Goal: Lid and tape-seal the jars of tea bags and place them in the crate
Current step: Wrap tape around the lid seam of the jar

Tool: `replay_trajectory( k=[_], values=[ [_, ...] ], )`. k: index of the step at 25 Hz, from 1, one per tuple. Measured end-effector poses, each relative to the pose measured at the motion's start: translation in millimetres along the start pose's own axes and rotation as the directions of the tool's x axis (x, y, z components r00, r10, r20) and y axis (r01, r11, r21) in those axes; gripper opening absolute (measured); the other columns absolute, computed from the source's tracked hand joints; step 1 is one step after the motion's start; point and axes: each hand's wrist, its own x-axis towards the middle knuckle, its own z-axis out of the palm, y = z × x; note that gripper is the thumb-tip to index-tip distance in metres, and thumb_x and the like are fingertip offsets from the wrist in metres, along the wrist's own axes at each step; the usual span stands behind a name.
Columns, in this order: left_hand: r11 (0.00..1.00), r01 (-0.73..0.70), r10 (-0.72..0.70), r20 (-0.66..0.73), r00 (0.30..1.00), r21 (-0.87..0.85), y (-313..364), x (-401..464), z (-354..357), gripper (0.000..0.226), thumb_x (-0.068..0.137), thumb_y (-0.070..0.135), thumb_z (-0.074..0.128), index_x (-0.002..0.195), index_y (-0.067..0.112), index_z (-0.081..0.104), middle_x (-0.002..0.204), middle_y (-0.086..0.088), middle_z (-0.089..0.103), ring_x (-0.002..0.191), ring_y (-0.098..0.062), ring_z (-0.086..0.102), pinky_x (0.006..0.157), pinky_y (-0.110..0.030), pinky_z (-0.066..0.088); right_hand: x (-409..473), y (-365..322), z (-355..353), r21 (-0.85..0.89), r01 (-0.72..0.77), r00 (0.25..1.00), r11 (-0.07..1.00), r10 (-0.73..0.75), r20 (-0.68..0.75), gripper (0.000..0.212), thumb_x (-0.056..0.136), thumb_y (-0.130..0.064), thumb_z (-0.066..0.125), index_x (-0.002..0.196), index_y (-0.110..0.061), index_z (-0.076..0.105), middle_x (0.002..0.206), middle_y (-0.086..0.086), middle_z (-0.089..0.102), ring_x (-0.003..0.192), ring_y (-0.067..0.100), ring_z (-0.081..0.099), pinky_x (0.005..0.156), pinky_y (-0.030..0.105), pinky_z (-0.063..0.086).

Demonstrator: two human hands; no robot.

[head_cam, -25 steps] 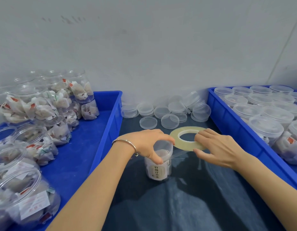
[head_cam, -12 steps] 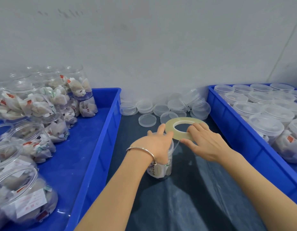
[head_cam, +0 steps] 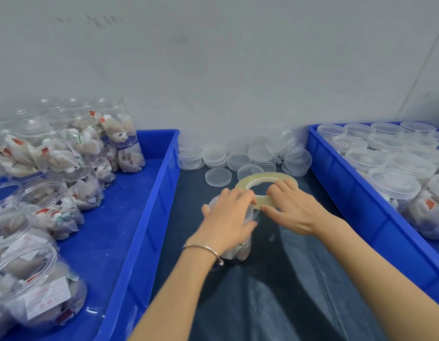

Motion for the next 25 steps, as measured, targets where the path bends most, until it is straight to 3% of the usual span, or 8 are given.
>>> replay_trajectory(
  k=[4, 7, 9, 13, 17, 25],
  values=[
    [0.996, -0.01, 0.022, 0.145, 0.989, -0.085, -18.6, 3.1, -21.3, 0.042, 0.085, 0.031, 0.065, 0.12, 0.036, 0.042, 0.13, 0.017, 0.04, 0.129, -0.013, 0.035, 0.101, -0.048, 0.029, -5.4, -11.1, 5.6, -0.011, -0.06, 0.998, 0.998, 0.06, -0.015, 0.036, 0.097, -0.046, 0.035, 0.104, -0.013, 0.047, 0.109, -0.002, 0.043, 0.107, 0.018, 0.038, 0.076, 0.032, 0.035],
    [0.987, 0.132, -0.113, 0.185, 0.976, -0.095, -8.3, 1.2, -12.7, 0.057, 0.09, 0.021, 0.06, 0.134, 0.04, 0.03, 0.145, 0.022, 0.026, 0.146, -0.021, -0.008, 0.104, -0.07, 0.011, -6.6, -17.5, 11.6, -0.011, -0.087, 0.996, 0.996, 0.086, -0.036, 0.041, 0.097, -0.05, 0.033, 0.108, -0.014, 0.048, 0.113, -0.001, 0.044, 0.109, 0.018, 0.038, 0.085, 0.038, 0.041],
    [0.975, 0.195, -0.18, 0.137, 0.974, -0.104, 2.2, -0.9, -2.4, 0.053, 0.093, 0.018, 0.052, 0.135, 0.038, 0.027, 0.146, 0.024, 0.021, 0.144, -0.029, -0.019, 0.1, -0.074, 0.012, -4.9, -20.3, 14.7, -0.002, -0.101, 0.993, 0.995, 0.101, -0.061, 0.041, 0.097, -0.05, 0.033, 0.109, -0.014, 0.048, 0.114, -0.001, 0.045, 0.109, 0.018, 0.038, 0.088, 0.039, 0.04],
    [0.977, 0.196, -0.201, -0.058, 0.978, -0.087, 7.6, -5.9, 12.5, 0.027, 0.098, 0.037, 0.042, 0.124, 0.033, 0.036, 0.139, 0.023, 0.03, 0.144, -0.03, -0.006, 0.098, -0.061, 0.025, -2.0, -22.6, 18.2, -0.015, -0.105, 0.99, 0.994, 0.103, -0.095, 0.038, 0.097, -0.048, 0.034, 0.109, -0.014, 0.048, 0.113, -0.002, 0.045, 0.109, 0.018, 0.039, 0.087, 0.036, 0.039],
    [0.974, 0.21, -0.225, -0.23, 0.947, -0.088, 9.2, -7.5, 20.7, 0.019, 0.098, 0.032, 0.04, 0.117, 0.033, 0.041, 0.129, 0.025, 0.042, 0.142, -0.026, 0.008, 0.098, -0.053, 0.029, -3.2, -24.7, 21.2, -0.01, -0.119, 0.987, 0.993, 0.117, -0.107, 0.04, 0.097, -0.049, 0.032, 0.112, -0.015, 0.048, 0.115, -0.003, 0.045, 0.108, 0.016, 0.039, 0.087, 0.036, 0.04],
    [0.974, 0.201, -0.227, -0.409, 0.884, -0.104, 6.8, -0.4, 31.2, 0.017, 0.091, 0.029, 0.048, 0.107, 0.032, 0.053, 0.114, 0.02, 0.055, 0.137, -0.023, 0.024, 0.098, -0.048, 0.027, -9.1, -38.8, 24.5, -0.024, -0.264, 0.957, 0.964, 0.258, -0.131, 0.039, 0.097, -0.049, 0.03, 0.106, -0.015, 0.048, 0.112, -0.002, 0.044, 0.11, 0.019, 0.039, 0.086, 0.04, 0.038]
  ],
)
